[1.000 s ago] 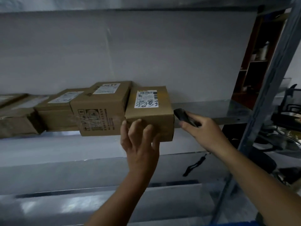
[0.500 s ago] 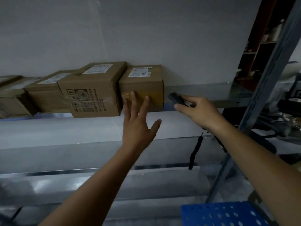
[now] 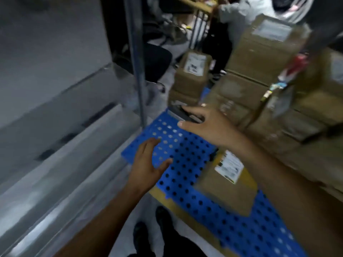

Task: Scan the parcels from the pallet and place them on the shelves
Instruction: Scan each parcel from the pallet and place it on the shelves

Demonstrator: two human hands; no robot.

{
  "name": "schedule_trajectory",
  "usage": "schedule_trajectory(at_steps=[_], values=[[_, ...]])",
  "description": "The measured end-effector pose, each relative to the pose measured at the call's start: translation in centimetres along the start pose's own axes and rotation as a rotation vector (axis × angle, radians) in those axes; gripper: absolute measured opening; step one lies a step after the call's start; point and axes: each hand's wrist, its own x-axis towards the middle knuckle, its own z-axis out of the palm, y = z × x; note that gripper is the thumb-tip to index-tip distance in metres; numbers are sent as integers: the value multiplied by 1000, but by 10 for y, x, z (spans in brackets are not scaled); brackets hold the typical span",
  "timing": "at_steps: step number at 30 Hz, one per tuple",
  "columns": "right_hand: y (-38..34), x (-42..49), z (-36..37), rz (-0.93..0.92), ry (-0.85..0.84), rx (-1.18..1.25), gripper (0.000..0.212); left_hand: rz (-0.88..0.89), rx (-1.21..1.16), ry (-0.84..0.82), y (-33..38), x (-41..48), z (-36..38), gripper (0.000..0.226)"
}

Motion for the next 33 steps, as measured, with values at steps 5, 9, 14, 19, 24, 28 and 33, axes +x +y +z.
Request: schedule_trajectory(at_steps=[5, 9, 14, 19, 24, 28, 33], values=[[76, -104, -12, 352, 119, -79, 72, 126, -113, -525, -6, -11, 93, 94], [111, -176, -10, 526, 157, -210, 76, 270, -63, -674, 3, -17, 144, 104], [142, -220, -13, 664, 84, -423, 69, 328, -210, -505, 4, -33, 168, 114], [153, -226, -23, 609, 66, -539, 68, 275, -123, -478, 8, -31, 178, 112], [152, -220, -38, 514, -16, -600, 67, 222, -91, -447, 13, -30, 180, 97], [152, -218, -51, 481, -110, -661, 67, 185, -53, -453, 18, -33, 179, 98], [155, -225, -62, 434, -172, -673, 69, 175, -42, -422, 24, -39, 179, 99]])
